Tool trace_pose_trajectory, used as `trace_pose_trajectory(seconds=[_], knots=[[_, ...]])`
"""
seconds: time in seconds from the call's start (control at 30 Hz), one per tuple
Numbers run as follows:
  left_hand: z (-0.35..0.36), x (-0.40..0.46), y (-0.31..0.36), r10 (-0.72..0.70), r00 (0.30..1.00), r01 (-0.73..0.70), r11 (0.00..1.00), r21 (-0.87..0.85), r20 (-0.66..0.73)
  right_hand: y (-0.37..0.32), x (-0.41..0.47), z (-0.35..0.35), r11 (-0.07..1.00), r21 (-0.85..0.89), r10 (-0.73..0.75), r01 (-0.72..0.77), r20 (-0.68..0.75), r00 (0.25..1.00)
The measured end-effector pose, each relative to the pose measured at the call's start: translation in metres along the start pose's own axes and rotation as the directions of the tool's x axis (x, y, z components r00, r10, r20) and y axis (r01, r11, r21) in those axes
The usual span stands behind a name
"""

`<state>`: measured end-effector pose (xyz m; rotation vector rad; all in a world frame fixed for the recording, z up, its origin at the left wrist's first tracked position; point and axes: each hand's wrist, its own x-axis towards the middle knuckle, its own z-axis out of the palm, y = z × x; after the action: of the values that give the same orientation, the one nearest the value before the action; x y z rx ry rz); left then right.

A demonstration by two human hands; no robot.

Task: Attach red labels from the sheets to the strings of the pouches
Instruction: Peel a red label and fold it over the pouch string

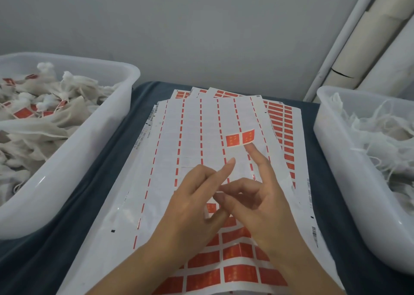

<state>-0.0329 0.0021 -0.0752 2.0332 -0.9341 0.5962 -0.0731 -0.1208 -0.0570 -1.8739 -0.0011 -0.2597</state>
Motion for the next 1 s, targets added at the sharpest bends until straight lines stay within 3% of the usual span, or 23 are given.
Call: trace_pose_trajectory(seconds=[0.3,0.5,0.57,0.73,0.87,0.93,1.0], knots=[[-0.007,0.003,0.004,-0.236,0.969,0.247,0.948,-0.199,0.077,0.001,0.006,-0.018,0.997,-0.067,-0.048,0.042,-0.091,0.995],[-0.009,0.006,-0.001,-0.230,0.966,0.247,0.956,-0.161,0.118,0.000,0.007,-0.020,0.994,-0.104,-0.056,0.041,-0.144,0.988],[-0.010,0.008,0.000,-0.315,0.938,0.342,0.907,-0.244,0.143,0.000,0.008,-0.021,0.995,-0.094,-0.041,0.027,-0.154,0.987],[-0.015,0.011,-0.002,-0.545,0.811,0.564,0.632,-0.532,0.212,0.000,0.009,-0.027,0.998,-0.051,0.011,-0.022,-0.204,0.979],[-0.014,0.011,-0.004,-0.562,0.804,0.575,0.653,-0.494,0.193,-0.003,0.010,-0.031,0.998,0.040,0.054,-0.046,-0.252,0.966],[-0.013,0.010,-0.006,-0.547,0.814,0.566,0.672,-0.478,0.196,-0.010,0.008,-0.032,0.996,0.048,0.081,-0.072,-0.209,0.975],[-0.014,0.010,-0.005,-0.521,0.827,0.555,0.690,-0.465,0.212,-0.017,0.006,-0.030,0.989,0.114,0.096,-0.090,-0.049,0.994]])
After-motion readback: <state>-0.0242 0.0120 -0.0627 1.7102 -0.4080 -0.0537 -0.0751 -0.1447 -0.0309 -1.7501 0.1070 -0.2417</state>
